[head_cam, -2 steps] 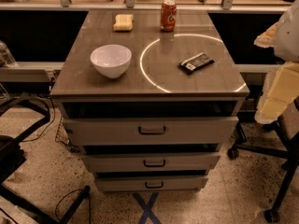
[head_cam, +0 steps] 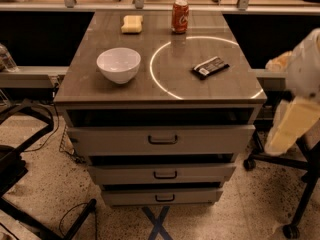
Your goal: Open middle drawer
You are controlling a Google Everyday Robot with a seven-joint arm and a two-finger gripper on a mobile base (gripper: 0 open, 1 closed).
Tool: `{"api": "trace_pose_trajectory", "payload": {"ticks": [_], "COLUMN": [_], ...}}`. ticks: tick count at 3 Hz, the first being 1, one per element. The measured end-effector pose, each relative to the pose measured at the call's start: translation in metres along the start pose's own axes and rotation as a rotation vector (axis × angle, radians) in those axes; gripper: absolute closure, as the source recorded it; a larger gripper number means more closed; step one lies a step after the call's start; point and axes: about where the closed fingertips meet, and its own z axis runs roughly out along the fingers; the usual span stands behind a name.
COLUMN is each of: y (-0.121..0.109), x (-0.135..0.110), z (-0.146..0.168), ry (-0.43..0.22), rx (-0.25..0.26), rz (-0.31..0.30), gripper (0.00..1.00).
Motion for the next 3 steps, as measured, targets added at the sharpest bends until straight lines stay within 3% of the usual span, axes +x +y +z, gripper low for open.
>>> {"api": "trace_pose_trajectory", "payload": {"ticks": [1,2,3], "y": [0.03,0.056,0.081], "x": [0.015,0.025,0.029], "z": [0.048,0.092,0.136], "ry": [-0.051,-0.043,0.016], "rx": [0.004,0.034,0.069], "rz": [-0.032,-0.084,-0.149], "gripper": [0.0,0.0,0.0]}}
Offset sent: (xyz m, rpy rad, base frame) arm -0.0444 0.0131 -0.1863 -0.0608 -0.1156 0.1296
